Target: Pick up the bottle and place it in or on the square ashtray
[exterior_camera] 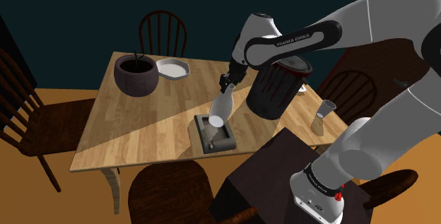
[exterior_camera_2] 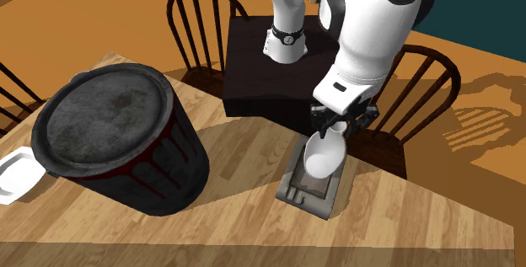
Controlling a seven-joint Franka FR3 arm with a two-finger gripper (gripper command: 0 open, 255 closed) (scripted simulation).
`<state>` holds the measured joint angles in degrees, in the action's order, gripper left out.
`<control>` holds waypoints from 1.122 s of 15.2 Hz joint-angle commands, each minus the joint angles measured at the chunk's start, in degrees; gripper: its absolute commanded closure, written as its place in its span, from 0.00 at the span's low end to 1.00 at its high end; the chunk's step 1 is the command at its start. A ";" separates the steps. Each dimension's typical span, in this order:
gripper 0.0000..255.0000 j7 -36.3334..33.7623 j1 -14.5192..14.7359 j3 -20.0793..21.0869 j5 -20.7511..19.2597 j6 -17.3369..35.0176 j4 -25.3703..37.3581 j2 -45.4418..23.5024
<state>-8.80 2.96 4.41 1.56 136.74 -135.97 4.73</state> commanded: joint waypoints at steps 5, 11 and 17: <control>1.00 -0.13 0.00 0.05 -0.23 4.90 -1.66 -3.19; 1.00 -0.19 0.00 0.06 -0.32 6.43 -2.11 -4.26; 0.00 -0.19 0.00 0.06 -0.32 6.44 -2.11 -4.27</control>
<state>-8.99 2.96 4.46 1.24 143.17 -138.09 0.46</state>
